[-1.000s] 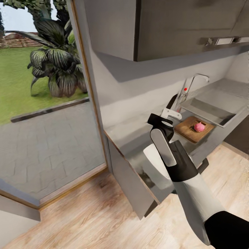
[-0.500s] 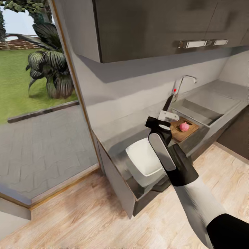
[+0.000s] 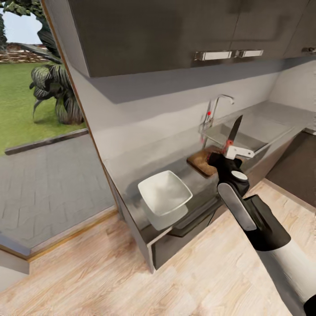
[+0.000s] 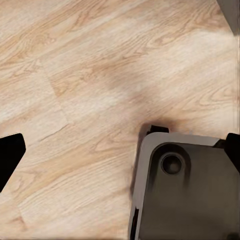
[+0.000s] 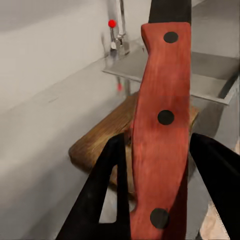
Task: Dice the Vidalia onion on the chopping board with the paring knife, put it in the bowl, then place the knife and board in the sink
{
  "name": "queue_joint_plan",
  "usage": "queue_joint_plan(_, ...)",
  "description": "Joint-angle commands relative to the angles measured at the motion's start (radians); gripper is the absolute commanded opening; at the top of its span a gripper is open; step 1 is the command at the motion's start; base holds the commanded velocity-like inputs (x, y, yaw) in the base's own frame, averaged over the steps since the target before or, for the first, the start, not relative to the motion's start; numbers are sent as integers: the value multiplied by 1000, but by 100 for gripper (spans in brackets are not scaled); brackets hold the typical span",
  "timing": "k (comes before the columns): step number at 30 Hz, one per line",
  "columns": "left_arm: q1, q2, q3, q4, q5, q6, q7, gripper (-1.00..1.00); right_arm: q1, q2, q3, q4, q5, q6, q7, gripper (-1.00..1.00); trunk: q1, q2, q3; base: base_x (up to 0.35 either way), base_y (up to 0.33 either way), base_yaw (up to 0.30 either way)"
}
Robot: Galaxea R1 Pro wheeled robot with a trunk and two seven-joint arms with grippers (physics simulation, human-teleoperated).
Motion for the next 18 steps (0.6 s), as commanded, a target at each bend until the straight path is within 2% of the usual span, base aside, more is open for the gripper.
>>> queue_joint_plan(1,0,1,-4,-2,6,-2,6,100,10,-23,3,-8,-5,-24,5,-100,0,-2,-2,-82,-304,0)
queue_joint_plan(2,0,1,-4,-2,6,-2,6,100,24,-38,3,-16,-5,-46,12,-100,0,-2,-2,-83,-304,0)
queue_joint_plan(3,0,1,-4,-2,6,-2,6,100,88,-61,4,-36,-5,-100,24,-100,0,-2,-2,-83,-304,0)
queue_joint_plan(7,0,1,-4,-1,6,-2,6,100,158,-67,29,-41,-5,-201,27,-100,0,-2,-2,-82,-304,0)
queue_joint_plan(11,0,1,-4,-1,6,-2,7,100,182,-66,44,-41,-5,-227,26,-100,0,-2,-2,-83,-305,0)
queue_joint_plan(18,0,1,-4,-1,6,-2,7,100,187,-65,61,-41,-5,-229,24,-100,0,-2,-2,-83,-305,43)
